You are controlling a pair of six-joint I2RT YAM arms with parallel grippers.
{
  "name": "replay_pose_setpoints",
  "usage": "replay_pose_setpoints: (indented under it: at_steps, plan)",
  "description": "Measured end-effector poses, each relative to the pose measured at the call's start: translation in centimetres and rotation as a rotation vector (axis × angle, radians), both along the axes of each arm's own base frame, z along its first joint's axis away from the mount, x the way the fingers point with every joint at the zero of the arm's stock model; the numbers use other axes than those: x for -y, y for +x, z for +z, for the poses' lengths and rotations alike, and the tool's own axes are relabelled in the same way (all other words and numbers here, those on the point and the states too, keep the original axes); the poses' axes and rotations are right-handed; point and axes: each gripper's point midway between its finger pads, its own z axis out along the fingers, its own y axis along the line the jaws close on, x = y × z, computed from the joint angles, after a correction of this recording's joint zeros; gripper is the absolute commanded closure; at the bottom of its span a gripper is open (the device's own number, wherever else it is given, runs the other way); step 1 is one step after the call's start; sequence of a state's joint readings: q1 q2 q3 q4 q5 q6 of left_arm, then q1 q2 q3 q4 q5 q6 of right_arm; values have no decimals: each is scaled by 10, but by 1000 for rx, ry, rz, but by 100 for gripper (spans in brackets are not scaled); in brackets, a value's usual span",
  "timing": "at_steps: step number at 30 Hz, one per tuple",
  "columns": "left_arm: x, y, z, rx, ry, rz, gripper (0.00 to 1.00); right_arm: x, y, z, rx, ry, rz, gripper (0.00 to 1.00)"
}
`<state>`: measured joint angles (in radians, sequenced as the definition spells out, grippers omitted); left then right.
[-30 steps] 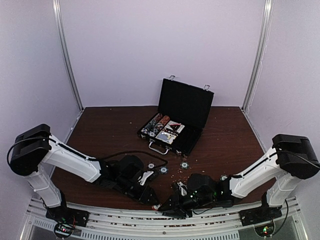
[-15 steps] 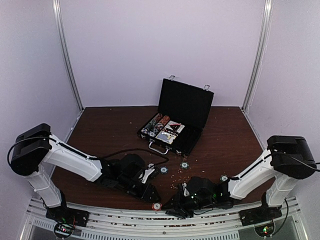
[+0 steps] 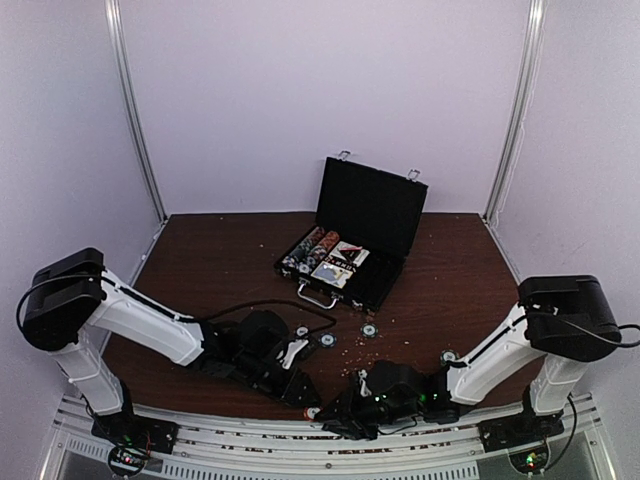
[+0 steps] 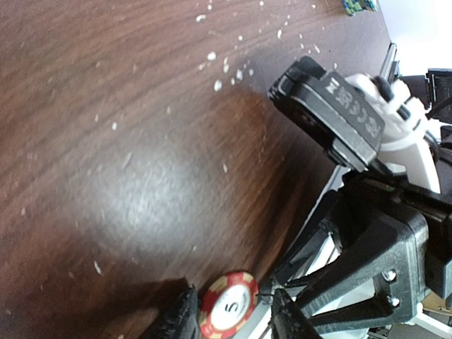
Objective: Pack up texas hold em set
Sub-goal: Pick up the poker chip from the center of the board.
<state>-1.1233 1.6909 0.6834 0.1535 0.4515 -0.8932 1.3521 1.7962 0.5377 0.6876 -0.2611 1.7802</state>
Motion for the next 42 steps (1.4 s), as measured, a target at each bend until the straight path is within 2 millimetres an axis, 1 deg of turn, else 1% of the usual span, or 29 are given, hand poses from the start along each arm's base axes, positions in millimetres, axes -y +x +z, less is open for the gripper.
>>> replay_pose_setpoints:
  at_steps: [7, 18, 27, 38, 42]
  plan:
    - [-7, -6, 0, -29, 2, 4, 63, -6, 1, 0, -9, 15, -26, 68]
    - [-7, -15, 1, -60, -13, -4, 63, -7, 2, -1, -9, 13, -66, 71]
    - [-7, -28, 1, -83, -14, -30, 63, -7, 2, -2, -15, 12, -89, 77]
    - [-6, -34, 2, -100, -11, -32, 63, -2, 2, -5, 6, 12, -97, 89]
    - [-2, -39, 6, -102, -33, -47, 64, -2, 2, -4, 16, 22, -99, 94]
